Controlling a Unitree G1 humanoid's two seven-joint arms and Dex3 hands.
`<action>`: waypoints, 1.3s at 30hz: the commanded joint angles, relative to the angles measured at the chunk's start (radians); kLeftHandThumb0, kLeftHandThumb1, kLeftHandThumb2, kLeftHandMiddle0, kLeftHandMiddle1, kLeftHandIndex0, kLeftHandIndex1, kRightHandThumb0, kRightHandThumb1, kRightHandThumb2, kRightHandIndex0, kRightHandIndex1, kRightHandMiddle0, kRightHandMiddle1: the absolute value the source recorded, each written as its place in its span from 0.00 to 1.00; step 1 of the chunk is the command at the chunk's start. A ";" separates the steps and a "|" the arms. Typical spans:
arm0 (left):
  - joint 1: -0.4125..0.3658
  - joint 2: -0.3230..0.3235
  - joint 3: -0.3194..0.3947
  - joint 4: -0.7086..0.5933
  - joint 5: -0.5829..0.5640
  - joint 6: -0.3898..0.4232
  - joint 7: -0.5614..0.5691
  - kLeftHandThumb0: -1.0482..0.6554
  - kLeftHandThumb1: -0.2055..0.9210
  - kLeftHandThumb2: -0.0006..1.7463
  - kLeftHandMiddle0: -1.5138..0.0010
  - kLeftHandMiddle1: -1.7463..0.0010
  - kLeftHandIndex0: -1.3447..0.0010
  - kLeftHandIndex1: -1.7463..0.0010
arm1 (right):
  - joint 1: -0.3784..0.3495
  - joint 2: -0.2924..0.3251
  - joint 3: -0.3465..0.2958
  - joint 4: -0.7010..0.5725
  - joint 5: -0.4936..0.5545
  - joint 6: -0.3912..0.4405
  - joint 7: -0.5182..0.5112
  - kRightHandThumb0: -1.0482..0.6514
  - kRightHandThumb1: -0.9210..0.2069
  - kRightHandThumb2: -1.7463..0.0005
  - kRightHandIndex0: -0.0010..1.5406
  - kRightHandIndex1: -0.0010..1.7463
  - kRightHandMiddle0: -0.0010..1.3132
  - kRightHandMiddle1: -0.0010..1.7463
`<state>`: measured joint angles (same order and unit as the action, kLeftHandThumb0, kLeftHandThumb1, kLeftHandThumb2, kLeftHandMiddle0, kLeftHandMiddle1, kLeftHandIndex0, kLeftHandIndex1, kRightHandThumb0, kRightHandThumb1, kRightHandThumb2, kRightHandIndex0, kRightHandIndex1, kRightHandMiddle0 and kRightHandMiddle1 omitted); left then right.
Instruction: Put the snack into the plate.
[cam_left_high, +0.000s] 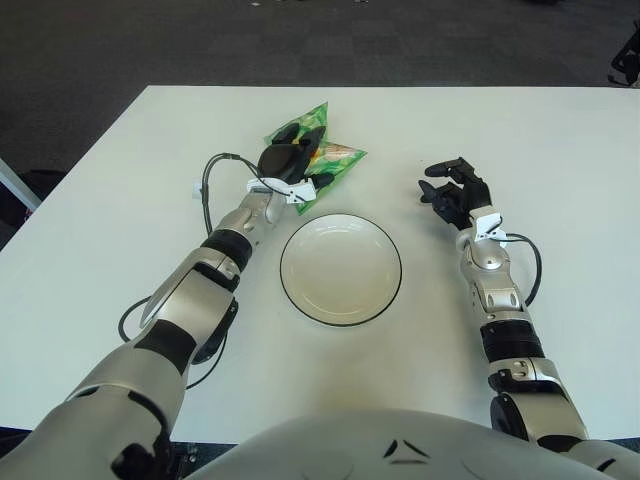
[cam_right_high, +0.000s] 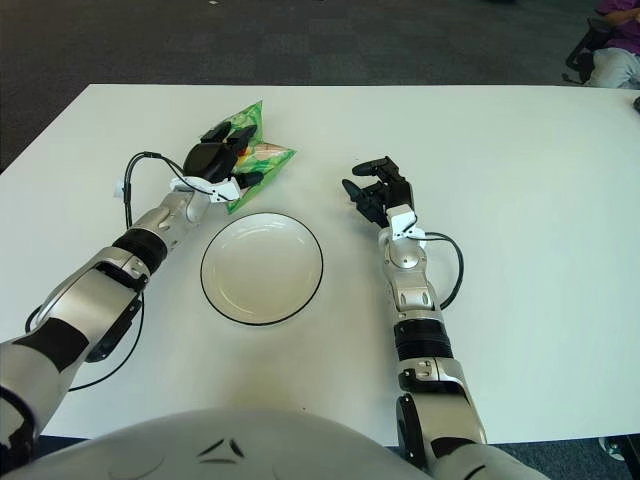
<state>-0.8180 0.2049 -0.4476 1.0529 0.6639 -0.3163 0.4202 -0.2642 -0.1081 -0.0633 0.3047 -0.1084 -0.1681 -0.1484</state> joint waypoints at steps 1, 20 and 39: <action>0.009 -0.005 0.008 0.011 -0.028 -0.004 -0.061 0.11 1.00 0.17 0.66 0.97 0.65 0.97 | -0.006 -0.007 0.000 -0.005 -0.009 0.003 0.000 0.61 0.00 0.92 0.48 0.69 0.36 0.71; -0.023 -0.015 -0.064 0.192 0.035 0.011 0.048 0.45 0.96 0.00 0.86 0.21 0.67 0.51 | 0.000 -0.003 0.002 -0.015 -0.007 -0.001 -0.004 0.61 0.00 0.93 0.48 0.69 0.36 0.71; -0.017 -0.010 -0.124 0.234 0.077 0.038 0.205 0.61 0.55 0.66 0.66 0.06 0.67 0.02 | -0.001 -0.007 -0.001 -0.017 0.000 0.001 0.006 0.61 0.00 0.93 0.48 0.68 0.36 0.72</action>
<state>-0.8876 0.1852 -0.5537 1.2427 0.7183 -0.3043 0.6348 -0.2642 -0.1079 -0.0606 0.3043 -0.1073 -0.1680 -0.1474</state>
